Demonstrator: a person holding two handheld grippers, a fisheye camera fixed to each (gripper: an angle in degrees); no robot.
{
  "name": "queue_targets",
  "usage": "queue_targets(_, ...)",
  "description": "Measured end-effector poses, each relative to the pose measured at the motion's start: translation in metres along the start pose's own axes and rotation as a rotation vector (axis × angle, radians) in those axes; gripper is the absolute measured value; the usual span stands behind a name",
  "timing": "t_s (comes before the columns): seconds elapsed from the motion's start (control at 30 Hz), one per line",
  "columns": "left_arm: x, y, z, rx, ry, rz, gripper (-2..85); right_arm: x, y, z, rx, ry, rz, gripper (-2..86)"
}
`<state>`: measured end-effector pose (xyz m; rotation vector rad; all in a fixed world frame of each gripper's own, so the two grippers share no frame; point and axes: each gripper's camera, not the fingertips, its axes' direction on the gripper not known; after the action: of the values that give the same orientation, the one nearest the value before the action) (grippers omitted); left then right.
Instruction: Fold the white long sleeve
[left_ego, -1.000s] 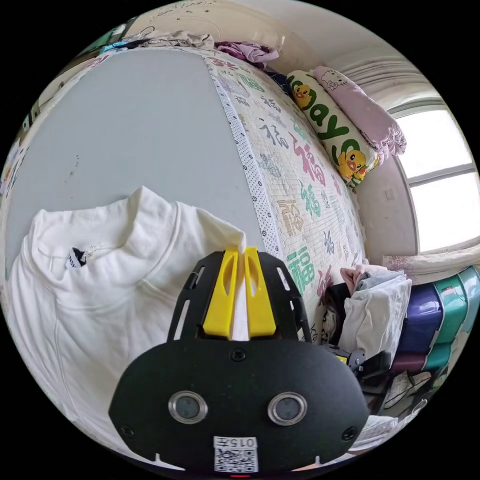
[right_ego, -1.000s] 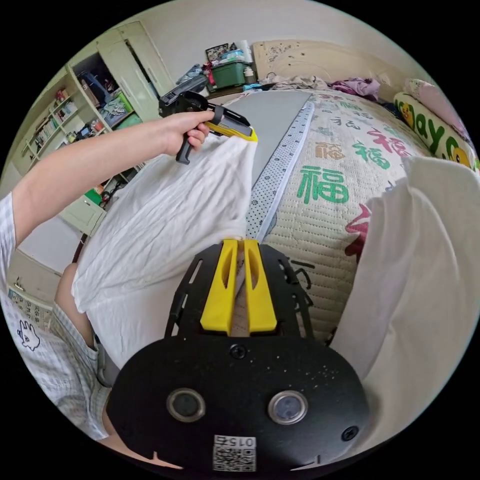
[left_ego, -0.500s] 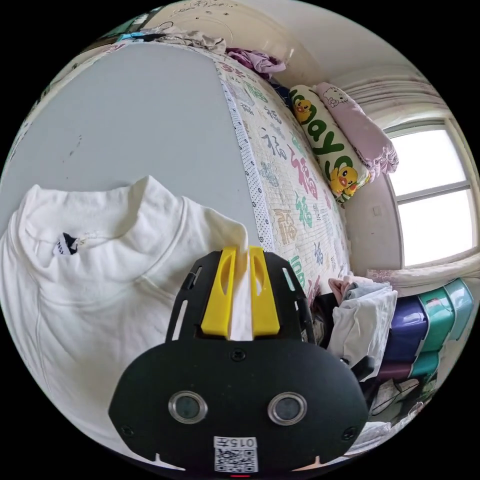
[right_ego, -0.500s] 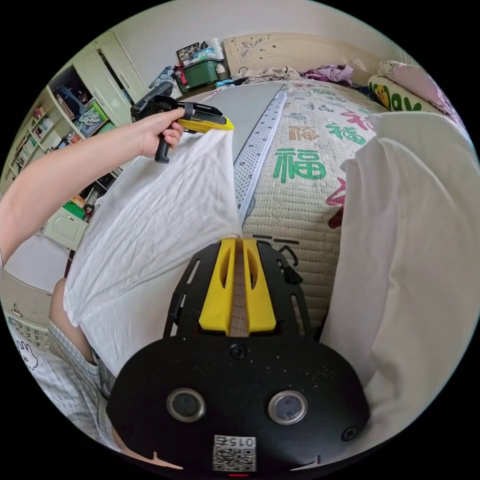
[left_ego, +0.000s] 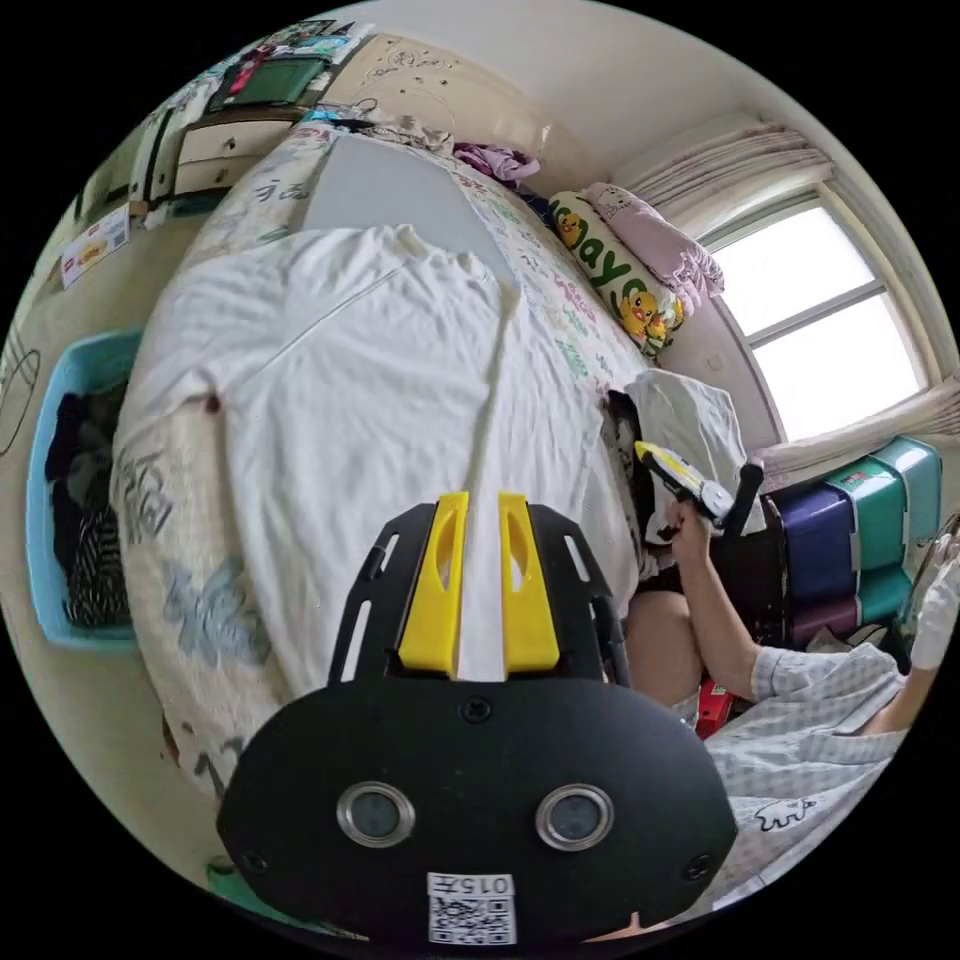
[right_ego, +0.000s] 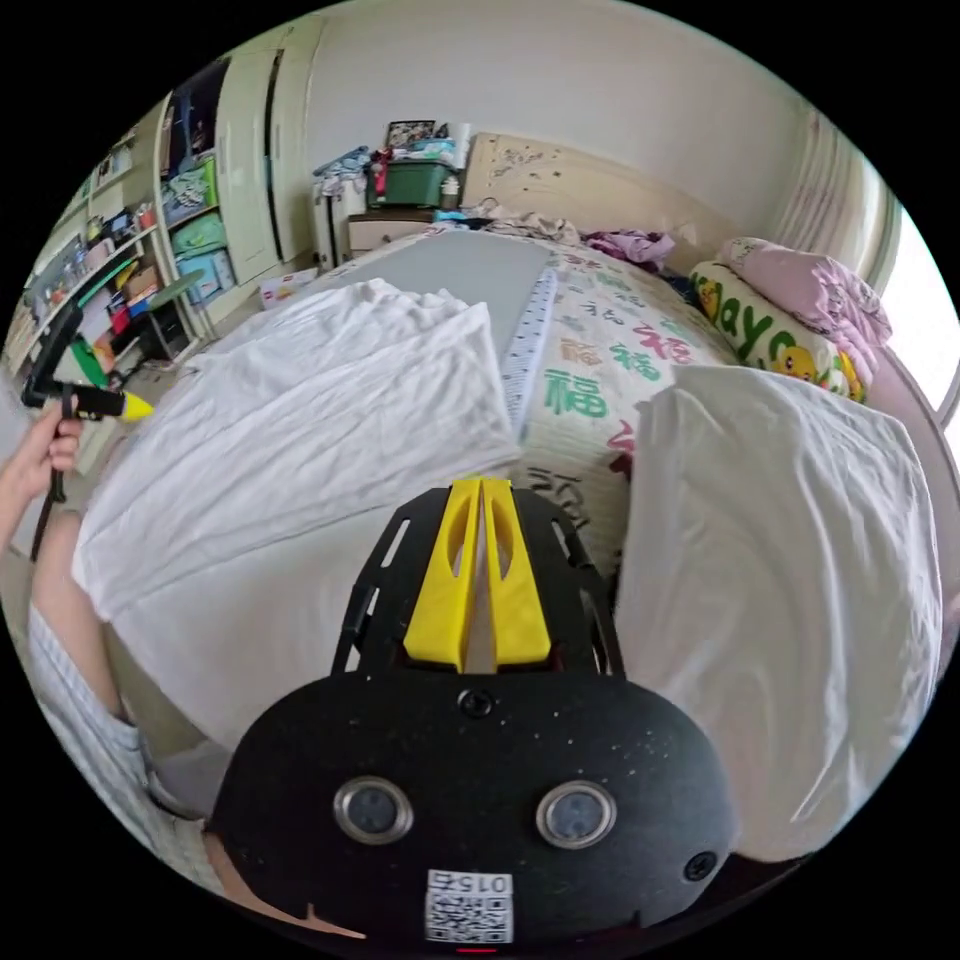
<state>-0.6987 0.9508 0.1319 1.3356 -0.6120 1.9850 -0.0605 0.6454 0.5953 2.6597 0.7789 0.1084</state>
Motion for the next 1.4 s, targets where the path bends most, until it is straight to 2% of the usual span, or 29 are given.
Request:
queue_targets(0.07, -0.016, 0.079, 0.004, 0.042, -0.018, -0.028, 5.9, -0.050, 0.008, -0.026, -0.015, -0.182, 0.020, -0.4)
queue_targets(0.17, -0.027, 0.143, 0.025, 0.059, -0.014, -0.018, 5.9, -0.132, 0.025, -0.054, -0.024, -0.432, -0.002, -0.4)
queue_targets(0.23, -0.032, 0.165, 0.042, 0.066, -0.004, 0.001, 5.9, -0.188, 0.031, -0.066, -0.052, -0.506, -0.064, -0.5)
queue_targets(0.33, -0.043, 0.192, 0.072, 0.083, -0.025, 0.024, 5.5, -0.268, 0.032, -0.069, -0.176, -0.495, -0.156, -0.5)
queue_targets(0.43, -0.065, 0.220, 0.112, 0.043, -0.126, 0.012, 1.8, -0.313, 0.032, -0.052, -0.325, -0.393, -0.218, -0.5)
queue_targets(0.47, -0.076, 0.234, 0.122, 0.093, -0.088, 0.003, 0.7, -0.323, 0.034, -0.041, -0.406, -0.347, -0.227, -0.6)
queue_targets(0.53, -0.093, 0.248, 0.137, 0.115, -0.037, -0.038, -0.2, -0.330, 0.036, -0.031, -0.481, -0.302, -0.211, -0.6)
queue_targets(0.73, -0.123, 0.288, 0.186, 0.128, -0.010, -0.053, -0.8, -0.332, 0.037, -0.063, -0.516, -0.252, -0.085, -0.6)
queue_targets(0.83, -0.143, 0.315, 0.203, 0.197, 0.098, -0.066, -0.8, -0.340, 0.044, -0.090, -0.498, -0.168, -0.108, -0.6)
queue_targets(0.93, -0.166, 0.337, 0.217, 0.269, 0.188, -0.091, -0.8, -0.341, 0.040, -0.121, -0.463, -0.097, -0.037, -0.6)
queue_targets(1.03, -0.186, 0.359, 0.235, 0.301, 0.257, -0.104, -0.8, -0.343, 0.036, -0.172, -0.343, -0.228, -0.013, -0.6)
queue_targets(1.13, -0.202, 0.391, 0.248, 0.412, 0.347, -0.100, -0.9, -0.348, 0.029, -0.233, -0.217, -0.326, -0.030, -0.6)
queue_targets(1.3, -0.224, 0.428, 0.262, 0.503, 0.350, -0.099, -0.8, -0.356, 0.013, -0.334, 0.039, -0.334, -0.082, -0.5)
queue_targets(1.4, -0.228, 0.447, 0.268, 0.534, 0.289, -0.081, -0.8, -0.340, 0.009, -0.385, 0.159, -0.440, -0.024, -0.6)
